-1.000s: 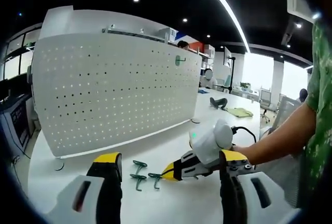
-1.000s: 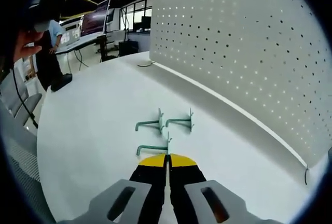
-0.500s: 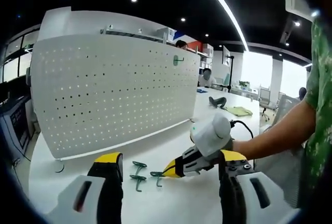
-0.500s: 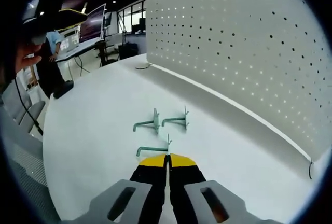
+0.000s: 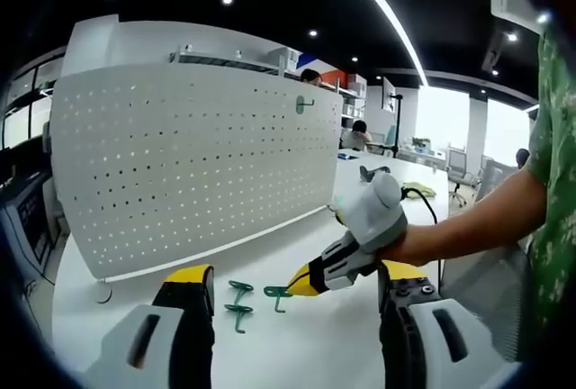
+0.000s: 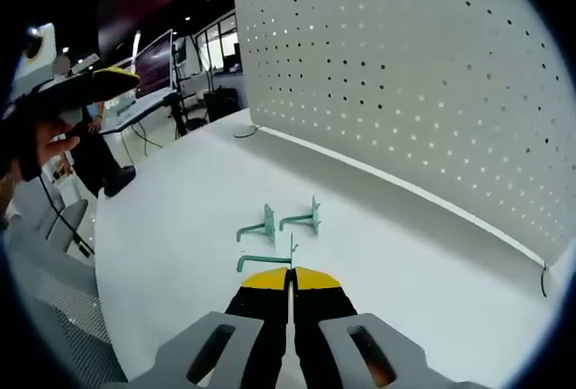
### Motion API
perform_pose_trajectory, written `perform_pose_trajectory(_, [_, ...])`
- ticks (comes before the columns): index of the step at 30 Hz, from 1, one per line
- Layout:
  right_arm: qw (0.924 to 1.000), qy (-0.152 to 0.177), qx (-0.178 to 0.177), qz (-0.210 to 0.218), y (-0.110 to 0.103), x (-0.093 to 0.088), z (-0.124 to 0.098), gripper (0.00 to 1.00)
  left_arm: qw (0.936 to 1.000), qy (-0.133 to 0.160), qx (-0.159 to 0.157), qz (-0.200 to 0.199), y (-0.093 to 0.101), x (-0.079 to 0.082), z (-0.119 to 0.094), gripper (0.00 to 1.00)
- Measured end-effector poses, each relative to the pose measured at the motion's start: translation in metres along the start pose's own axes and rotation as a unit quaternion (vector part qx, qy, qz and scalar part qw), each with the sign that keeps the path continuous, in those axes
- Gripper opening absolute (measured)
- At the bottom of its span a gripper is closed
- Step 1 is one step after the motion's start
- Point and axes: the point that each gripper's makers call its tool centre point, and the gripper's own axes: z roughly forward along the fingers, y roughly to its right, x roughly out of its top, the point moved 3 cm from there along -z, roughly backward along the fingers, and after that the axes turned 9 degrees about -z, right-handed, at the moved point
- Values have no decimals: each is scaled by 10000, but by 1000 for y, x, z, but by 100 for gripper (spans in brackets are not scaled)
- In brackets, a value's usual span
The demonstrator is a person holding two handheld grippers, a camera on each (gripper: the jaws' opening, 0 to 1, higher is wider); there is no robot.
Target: Insert the hook assembly into the mounting plate slot until the hook locks in place.
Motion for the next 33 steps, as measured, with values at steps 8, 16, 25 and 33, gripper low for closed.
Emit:
perform_pose_trajectory(8, [9987,301,104,409,4,20,-21,0,9999,20,-41,126,3,3,-2,75])
perform_pose_trajectory(16, [9946,650,236,778,-3,40,-42,0,9997,84,-62,239,6,11,-4,73])
perform_pose_trajectory(25, [9875,1139,329,1038,-13,67,-68,0,9990,217,-68,388,8,25,-6,69])
perform_pose_trajectory(33, [9836,1418,303,1069,-18,80,-85,0,9982,326,-88,495,14,38,-6,67])
